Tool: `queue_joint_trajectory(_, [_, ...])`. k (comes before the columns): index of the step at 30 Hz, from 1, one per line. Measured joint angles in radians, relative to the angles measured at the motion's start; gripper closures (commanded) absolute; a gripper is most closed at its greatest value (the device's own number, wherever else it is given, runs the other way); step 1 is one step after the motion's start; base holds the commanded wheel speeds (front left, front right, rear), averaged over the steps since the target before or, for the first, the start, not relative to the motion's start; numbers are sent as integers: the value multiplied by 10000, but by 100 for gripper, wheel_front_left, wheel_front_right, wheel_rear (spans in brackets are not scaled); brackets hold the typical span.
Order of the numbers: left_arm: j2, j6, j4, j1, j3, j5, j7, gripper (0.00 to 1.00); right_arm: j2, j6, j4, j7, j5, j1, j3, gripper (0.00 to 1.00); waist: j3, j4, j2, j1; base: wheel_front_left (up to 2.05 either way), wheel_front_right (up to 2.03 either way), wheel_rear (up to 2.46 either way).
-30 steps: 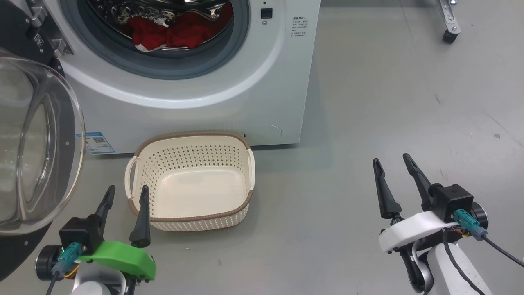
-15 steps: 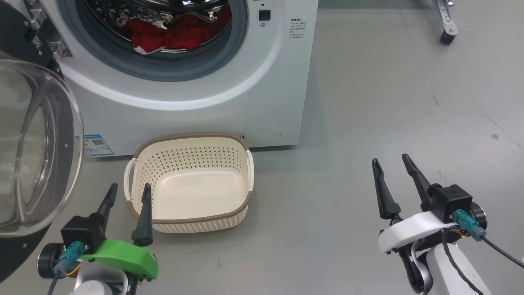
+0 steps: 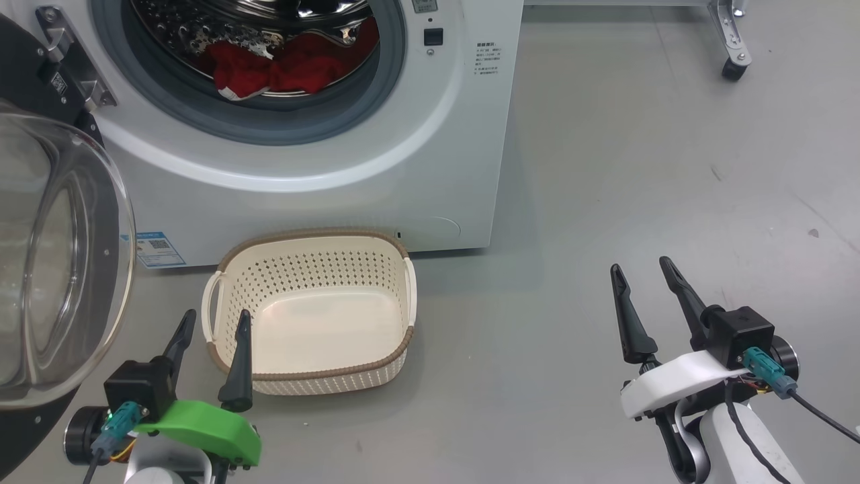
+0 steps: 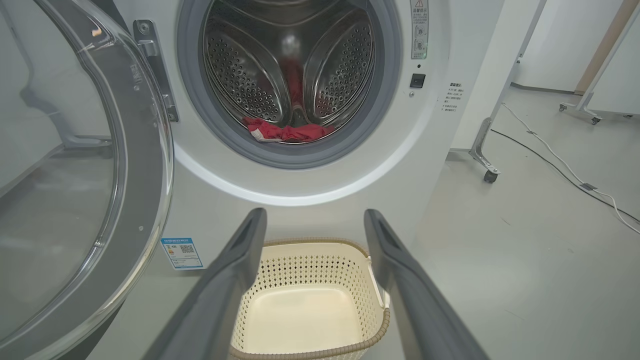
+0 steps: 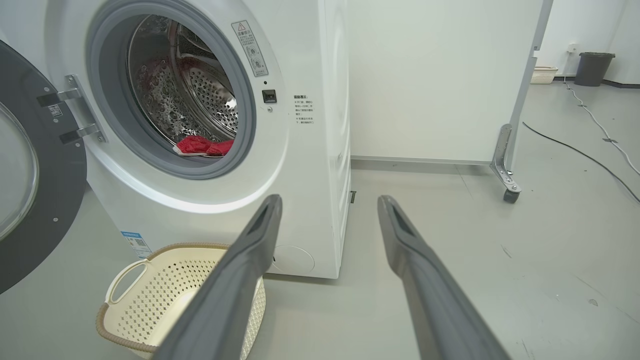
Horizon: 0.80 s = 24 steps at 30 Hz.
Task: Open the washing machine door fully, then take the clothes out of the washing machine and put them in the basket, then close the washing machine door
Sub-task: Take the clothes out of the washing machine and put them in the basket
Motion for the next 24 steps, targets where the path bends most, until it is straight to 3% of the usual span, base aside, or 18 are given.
queue_joint_trajectory(24, [-8, 142, -209, 26, -6, 2, 61, 0, 2, 2, -4, 0, 0, 0, -17, 0, 78, 44, 0, 0, 109, -109, 0])
